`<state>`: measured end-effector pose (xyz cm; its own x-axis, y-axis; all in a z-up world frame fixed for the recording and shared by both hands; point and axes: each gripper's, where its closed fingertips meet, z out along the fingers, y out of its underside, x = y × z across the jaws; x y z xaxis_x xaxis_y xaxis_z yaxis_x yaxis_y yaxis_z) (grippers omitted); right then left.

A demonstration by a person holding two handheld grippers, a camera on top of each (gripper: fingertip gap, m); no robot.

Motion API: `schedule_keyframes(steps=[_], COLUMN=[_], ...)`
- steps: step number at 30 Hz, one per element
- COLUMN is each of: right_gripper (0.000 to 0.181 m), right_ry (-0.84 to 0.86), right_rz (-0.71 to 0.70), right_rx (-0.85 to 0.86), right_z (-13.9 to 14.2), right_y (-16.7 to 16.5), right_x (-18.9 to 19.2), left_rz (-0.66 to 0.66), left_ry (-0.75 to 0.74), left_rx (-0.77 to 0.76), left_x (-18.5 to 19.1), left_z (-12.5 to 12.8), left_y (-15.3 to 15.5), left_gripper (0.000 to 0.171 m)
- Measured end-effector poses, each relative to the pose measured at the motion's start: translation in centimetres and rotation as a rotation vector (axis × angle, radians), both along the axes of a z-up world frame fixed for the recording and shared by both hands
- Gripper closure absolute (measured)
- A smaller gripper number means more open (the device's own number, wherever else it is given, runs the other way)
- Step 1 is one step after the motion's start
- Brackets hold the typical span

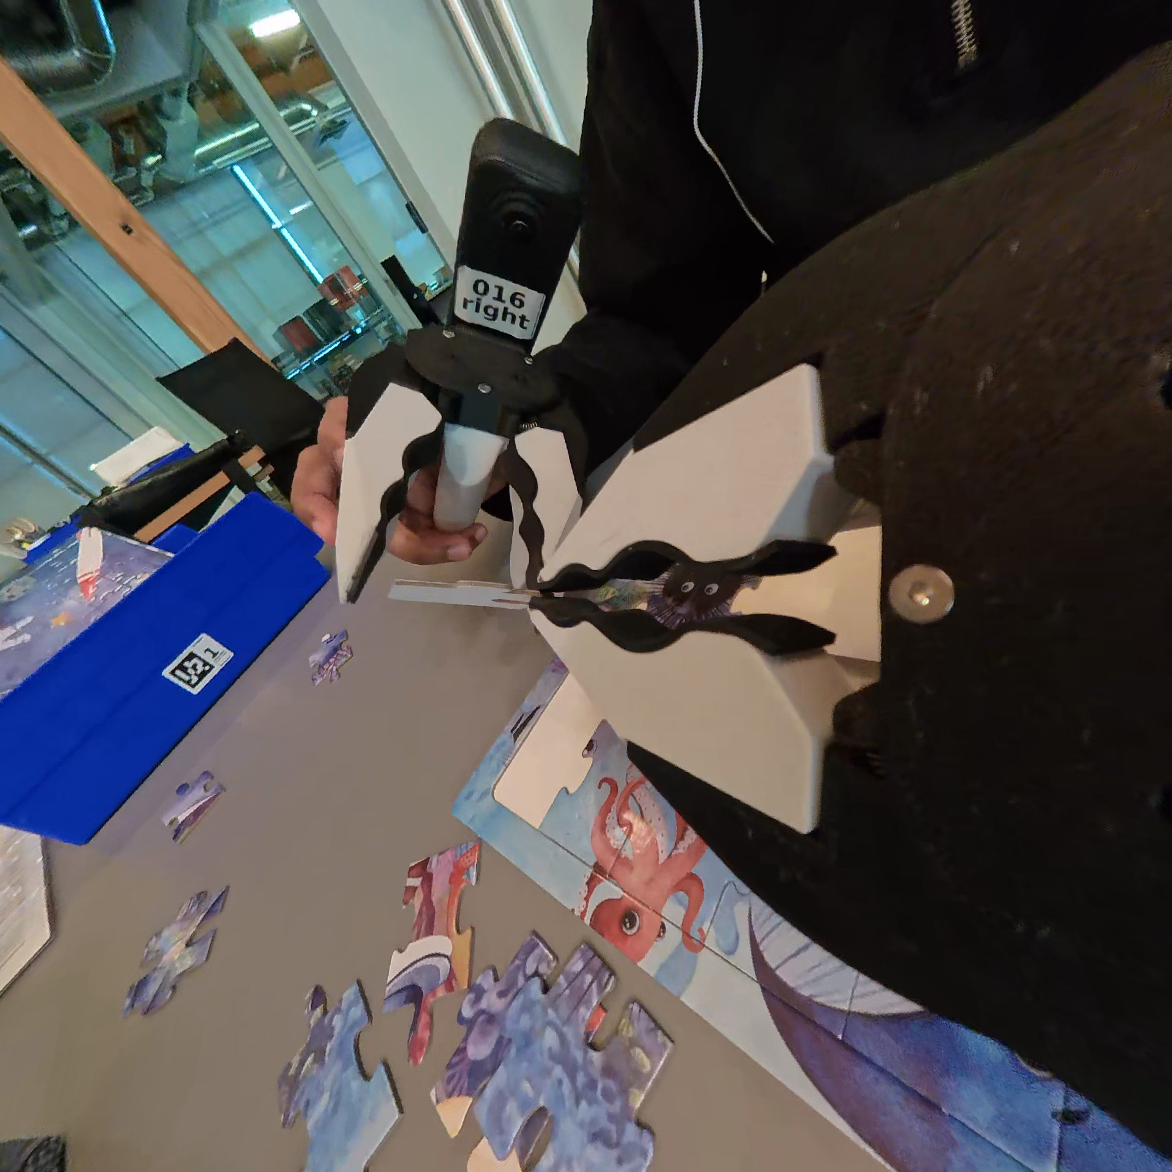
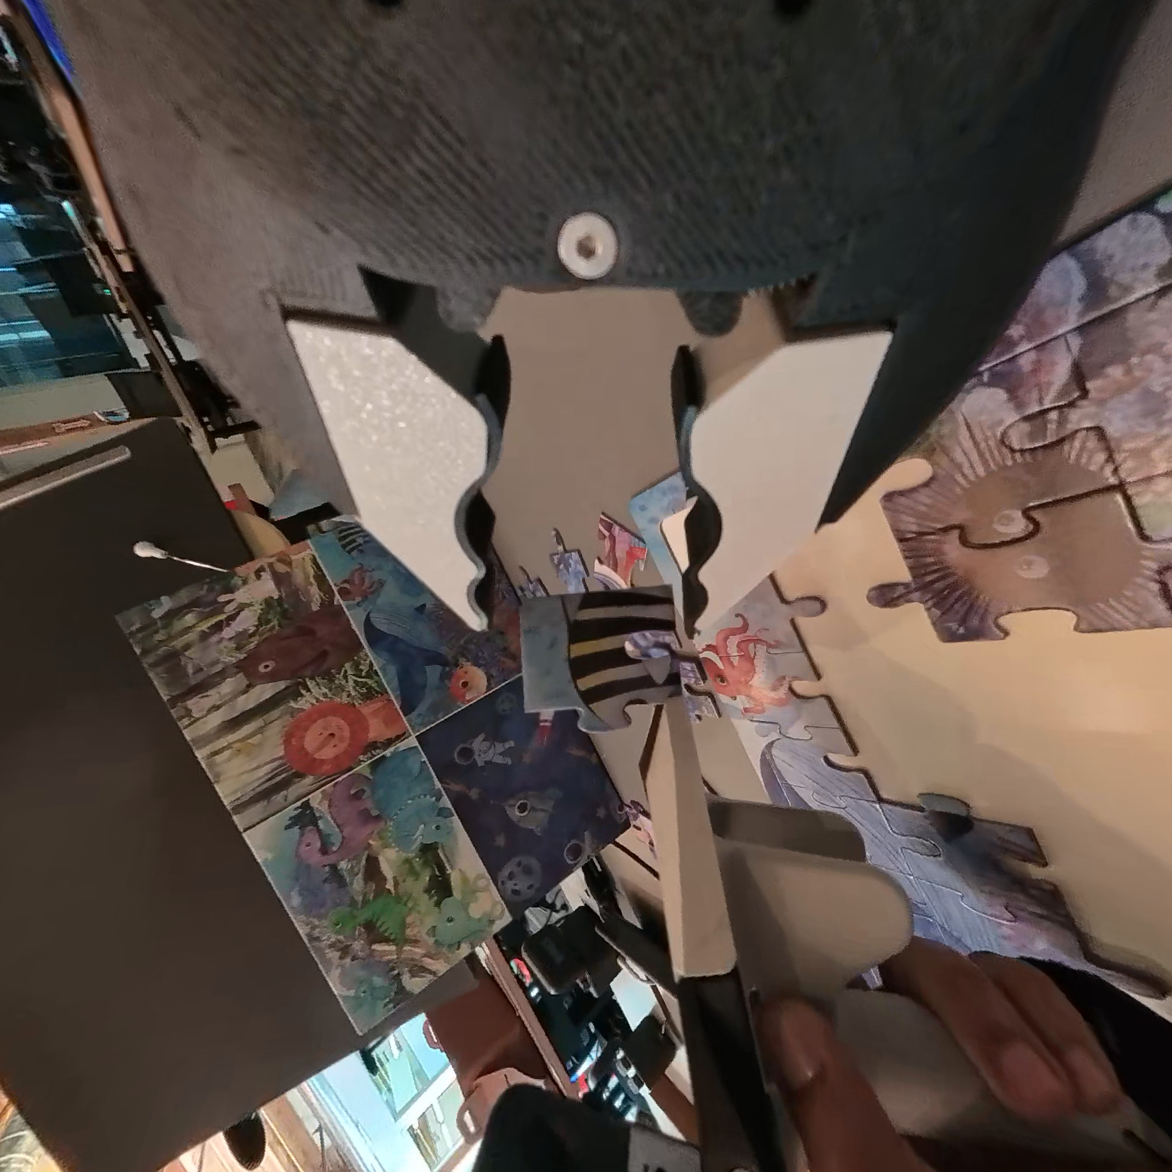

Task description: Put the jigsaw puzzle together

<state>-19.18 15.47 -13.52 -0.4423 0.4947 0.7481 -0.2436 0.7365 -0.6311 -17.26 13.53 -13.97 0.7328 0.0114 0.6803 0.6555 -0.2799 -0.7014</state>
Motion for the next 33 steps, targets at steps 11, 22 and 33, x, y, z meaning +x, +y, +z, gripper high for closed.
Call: schedule_keyframes(steps=[11, 22, 33], right_gripper=[0.134, 0.134, 0.133], right_ry=[-0.049, -0.64, -0.662], right_rz=[0.011, 0.118, 0.247], right_rx=[0.004, -0.073, 0.182], right_z=[-0.9, -5.3, -6.6], right_y=[0.2, -0.3, 1.2], right_x=[-0.2, 0.7, -1.9], left_rz=[-0.003, 0.044, 0.085], left_ry=[0.01, 0.222, 0.546], left_rx=[-0.017, -0.138, -0.369], left_x=[-0.2, -1.3, -2.1], left_z=[-0.2, -1.7, -4.4], left_y=[-0.2, -0.6, -0.4], left_gripper=[0.165, 0.14, 0.155])
